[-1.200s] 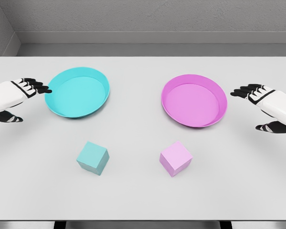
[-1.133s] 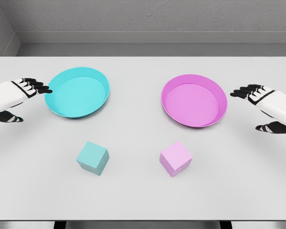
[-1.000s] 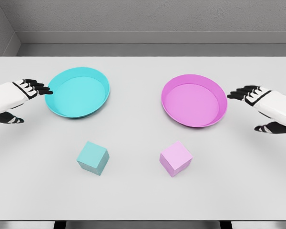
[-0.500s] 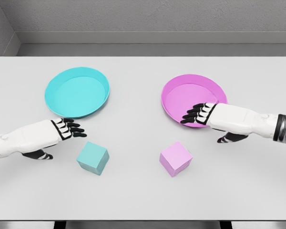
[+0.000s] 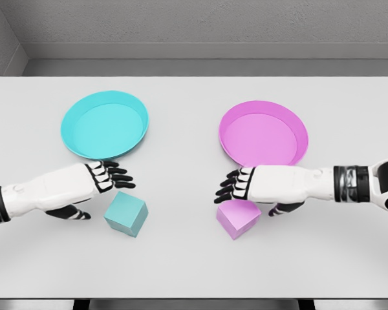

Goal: Place the blocks in the corresponding plates according to their colors

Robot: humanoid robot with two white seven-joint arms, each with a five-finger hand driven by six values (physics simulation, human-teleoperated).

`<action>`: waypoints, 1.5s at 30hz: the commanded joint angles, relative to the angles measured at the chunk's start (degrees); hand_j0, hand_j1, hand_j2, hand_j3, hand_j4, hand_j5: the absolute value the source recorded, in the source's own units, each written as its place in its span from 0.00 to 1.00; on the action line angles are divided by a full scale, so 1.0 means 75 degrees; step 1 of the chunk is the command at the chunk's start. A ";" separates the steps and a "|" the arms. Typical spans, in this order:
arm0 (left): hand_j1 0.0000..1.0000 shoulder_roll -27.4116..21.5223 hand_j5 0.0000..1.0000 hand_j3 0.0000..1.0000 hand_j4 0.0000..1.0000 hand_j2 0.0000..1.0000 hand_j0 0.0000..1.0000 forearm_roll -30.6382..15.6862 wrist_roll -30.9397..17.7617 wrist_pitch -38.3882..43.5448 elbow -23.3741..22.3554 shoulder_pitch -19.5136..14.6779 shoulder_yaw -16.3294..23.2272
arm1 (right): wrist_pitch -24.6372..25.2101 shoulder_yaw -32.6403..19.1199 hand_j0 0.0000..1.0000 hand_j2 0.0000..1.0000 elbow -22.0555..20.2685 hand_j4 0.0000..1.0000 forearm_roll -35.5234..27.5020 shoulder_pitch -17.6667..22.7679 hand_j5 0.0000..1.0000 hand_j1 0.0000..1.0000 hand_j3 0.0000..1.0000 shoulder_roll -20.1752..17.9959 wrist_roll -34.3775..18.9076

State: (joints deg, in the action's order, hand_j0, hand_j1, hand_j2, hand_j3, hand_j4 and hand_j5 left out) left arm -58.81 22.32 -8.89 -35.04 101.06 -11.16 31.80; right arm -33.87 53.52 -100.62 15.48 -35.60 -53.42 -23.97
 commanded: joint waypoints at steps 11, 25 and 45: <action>1.00 0.0190 1.00 1.00 1.00 1.00 1.00 -0.0047 -0.0009 0.0006 0.0037 -0.0012 0.0495 | 0.0004 0.0598 1.00 1.00 0.0010 1.00 0.0045 -0.0258 1.00 1.00 1.00 0.0243 -0.0179; 1.00 0.0483 1.00 1.00 1.00 1.00 1.00 0.0000 -0.0197 0.0006 -0.0022 -0.0633 0.1057 | 0.0297 0.0622 0.52 0.52 0.0010 0.52 0.0174 -0.0258 0.52 0.52 0.52 0.0232 -0.0543; 1.00 0.0389 1.00 1.00 1.00 1.00 1.00 0.0188 -0.0513 0.0006 -0.0069 -0.0984 0.1151 | 0.0367 -0.0210 0.52 0.52 0.0010 0.52 0.0139 -0.0926 0.52 0.52 0.52 0.0431 -0.0531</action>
State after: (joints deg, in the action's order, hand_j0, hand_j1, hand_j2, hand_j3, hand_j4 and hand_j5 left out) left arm -55.86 23.82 -12.68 -35.06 100.60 -18.63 40.42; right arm -31.37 53.05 -100.51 16.98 -42.71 -50.15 -28.02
